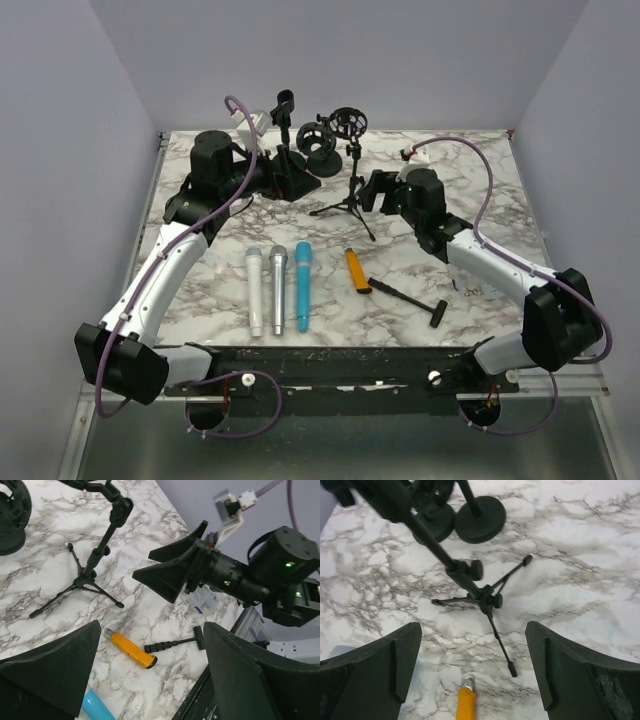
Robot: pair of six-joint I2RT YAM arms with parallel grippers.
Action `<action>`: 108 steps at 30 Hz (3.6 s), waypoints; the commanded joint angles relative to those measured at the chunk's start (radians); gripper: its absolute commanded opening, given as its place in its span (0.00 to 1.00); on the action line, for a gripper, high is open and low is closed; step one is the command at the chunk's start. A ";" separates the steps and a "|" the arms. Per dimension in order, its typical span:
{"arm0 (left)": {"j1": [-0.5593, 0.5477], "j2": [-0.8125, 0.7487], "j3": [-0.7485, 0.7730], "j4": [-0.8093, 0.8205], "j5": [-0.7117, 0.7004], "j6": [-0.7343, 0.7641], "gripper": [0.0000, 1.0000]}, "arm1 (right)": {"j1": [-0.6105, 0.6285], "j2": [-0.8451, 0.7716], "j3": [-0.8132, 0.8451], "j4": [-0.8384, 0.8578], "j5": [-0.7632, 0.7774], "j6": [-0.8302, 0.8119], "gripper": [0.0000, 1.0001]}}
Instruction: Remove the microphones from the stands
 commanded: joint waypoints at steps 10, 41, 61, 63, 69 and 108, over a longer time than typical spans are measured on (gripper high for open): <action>-0.077 0.199 0.265 -0.108 0.097 0.087 0.85 | -0.372 0.192 0.002 0.112 -0.762 0.478 0.85; -0.122 0.100 0.159 -0.141 0.041 0.194 0.85 | -0.336 0.635 0.199 0.638 -0.989 1.189 0.49; -0.147 0.106 0.159 -0.152 0.024 0.209 0.85 | -0.336 0.663 0.173 0.659 -1.017 1.166 0.28; -0.148 0.108 0.161 -0.154 0.023 0.215 0.85 | -0.336 0.666 0.165 0.669 -1.018 1.165 0.20; -0.148 0.116 0.181 -0.197 -0.010 0.242 0.85 | -0.337 0.693 0.199 0.584 -1.033 0.987 0.01; -0.148 0.034 0.074 -0.079 -0.125 0.267 0.84 | -0.339 0.812 0.211 0.647 -1.258 0.101 0.01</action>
